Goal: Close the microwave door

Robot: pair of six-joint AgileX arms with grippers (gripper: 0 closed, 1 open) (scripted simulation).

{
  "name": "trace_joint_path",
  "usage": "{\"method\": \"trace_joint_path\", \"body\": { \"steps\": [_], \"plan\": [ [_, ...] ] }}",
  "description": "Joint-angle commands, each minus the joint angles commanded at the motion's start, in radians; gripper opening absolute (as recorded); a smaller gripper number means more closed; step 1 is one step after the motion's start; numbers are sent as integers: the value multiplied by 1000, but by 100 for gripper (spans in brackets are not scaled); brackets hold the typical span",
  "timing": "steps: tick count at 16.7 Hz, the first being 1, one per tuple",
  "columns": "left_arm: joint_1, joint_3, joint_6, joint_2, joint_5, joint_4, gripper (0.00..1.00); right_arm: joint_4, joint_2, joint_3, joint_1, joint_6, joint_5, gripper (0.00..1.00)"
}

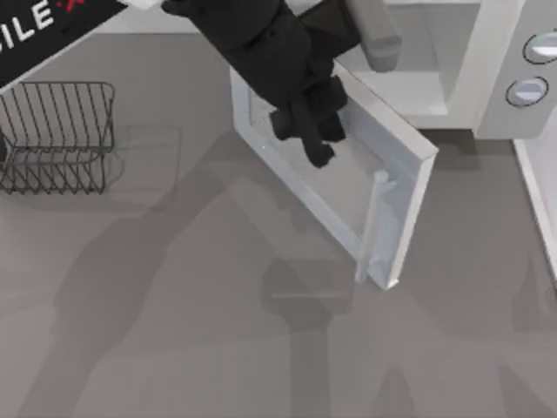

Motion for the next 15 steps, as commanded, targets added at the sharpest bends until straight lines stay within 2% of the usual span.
{"method": "trace_joint_path", "body": {
  "steps": [11, 15],
  "plan": [
    [-30, 13, -43, 51, -2, -41, 0, 0, 0, 0, 0, 0, 0, 100],
    [-39, 66, -42, 48, -15, -8, 0, 0, 0, 0, 0, 0, 0, 100]
  ]
}}
